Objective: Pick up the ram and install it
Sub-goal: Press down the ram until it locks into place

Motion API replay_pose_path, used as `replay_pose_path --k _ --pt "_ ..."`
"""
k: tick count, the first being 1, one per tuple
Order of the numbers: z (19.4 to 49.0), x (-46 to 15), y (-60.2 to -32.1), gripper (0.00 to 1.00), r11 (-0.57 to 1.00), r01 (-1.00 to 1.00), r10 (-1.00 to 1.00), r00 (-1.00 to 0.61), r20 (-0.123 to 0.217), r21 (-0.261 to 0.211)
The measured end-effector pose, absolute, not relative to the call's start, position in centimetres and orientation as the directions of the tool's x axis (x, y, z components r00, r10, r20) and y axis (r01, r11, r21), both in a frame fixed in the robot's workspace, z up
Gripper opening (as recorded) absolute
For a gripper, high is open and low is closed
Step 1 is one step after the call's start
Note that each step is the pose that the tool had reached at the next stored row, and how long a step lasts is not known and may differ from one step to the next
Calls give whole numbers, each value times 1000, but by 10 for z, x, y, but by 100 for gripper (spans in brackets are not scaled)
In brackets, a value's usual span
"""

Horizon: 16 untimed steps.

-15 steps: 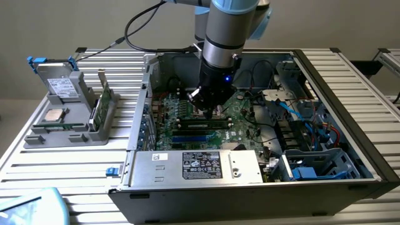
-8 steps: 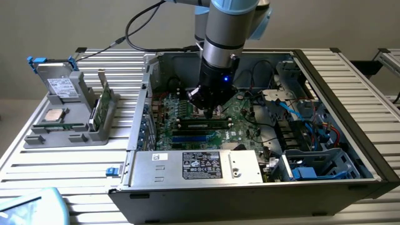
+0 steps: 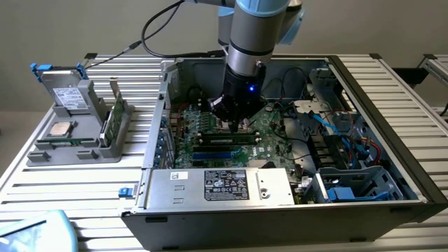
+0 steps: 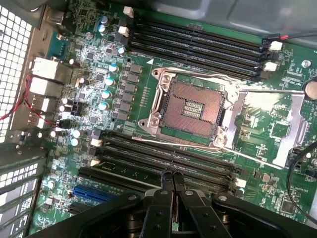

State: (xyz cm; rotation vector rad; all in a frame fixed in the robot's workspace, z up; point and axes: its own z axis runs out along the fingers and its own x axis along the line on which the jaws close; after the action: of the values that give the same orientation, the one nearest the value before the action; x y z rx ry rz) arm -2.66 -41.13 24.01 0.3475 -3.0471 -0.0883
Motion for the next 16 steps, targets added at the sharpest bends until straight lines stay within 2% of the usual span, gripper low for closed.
replay_pose_path --k 16 --pt "240 -28 -411 10 993 -100 -104 -992 67 65"
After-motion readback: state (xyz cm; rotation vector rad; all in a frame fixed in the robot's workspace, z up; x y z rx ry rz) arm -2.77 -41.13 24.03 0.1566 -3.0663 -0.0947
